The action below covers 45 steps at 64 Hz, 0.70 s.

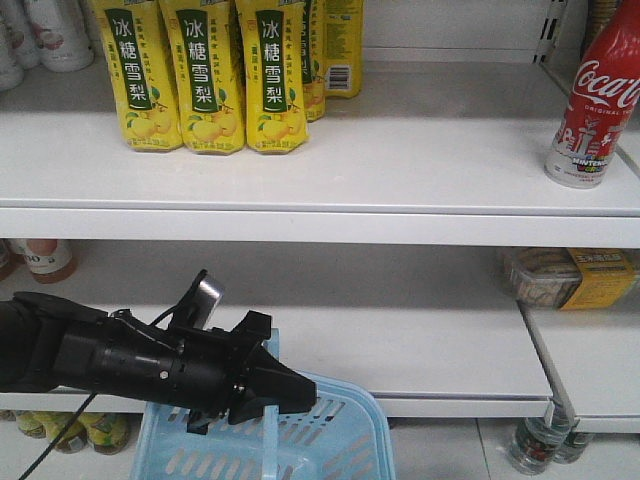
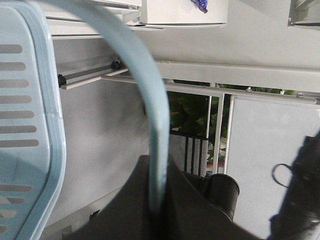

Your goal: Place coke in basket with both arms

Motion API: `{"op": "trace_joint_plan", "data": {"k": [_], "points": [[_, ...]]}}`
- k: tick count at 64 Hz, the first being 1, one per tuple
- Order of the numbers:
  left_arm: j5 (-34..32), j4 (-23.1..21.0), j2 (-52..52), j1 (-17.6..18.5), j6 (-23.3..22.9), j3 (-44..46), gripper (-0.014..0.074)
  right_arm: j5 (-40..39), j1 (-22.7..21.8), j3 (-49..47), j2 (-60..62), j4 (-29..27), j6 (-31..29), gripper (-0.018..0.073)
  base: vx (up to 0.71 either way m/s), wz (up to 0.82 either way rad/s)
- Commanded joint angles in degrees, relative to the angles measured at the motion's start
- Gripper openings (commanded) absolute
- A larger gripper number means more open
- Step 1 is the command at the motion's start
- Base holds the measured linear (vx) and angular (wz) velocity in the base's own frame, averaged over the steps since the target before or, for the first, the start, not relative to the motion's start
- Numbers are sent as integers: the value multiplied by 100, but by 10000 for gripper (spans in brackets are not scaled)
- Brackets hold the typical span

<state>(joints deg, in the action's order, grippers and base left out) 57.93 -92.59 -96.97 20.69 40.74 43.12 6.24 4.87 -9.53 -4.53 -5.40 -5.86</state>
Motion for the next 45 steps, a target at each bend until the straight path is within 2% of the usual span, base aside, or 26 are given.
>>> {"op": "trace_joint_plan", "data": {"k": [1, 15, 30, 45], "points": [[404, -322, 263, 39, 28, 137, -6, -282, -10, -722, -649, -17, -25, -10, 0, 0], [404, -322, 263, 39, 28, 137, -6, -252, -10, -1677, -1756, -4, -26, -10, 0, 0], [404, -322, 263, 39, 28, 137, -6, -533, -10, -1718, -2034, -368, -3, -10, 0, 0], [404, -322, 263, 39, 28, 137, -6, -484, -10, -1718, -2034, -376, -29, -8, 0, 0]]}}
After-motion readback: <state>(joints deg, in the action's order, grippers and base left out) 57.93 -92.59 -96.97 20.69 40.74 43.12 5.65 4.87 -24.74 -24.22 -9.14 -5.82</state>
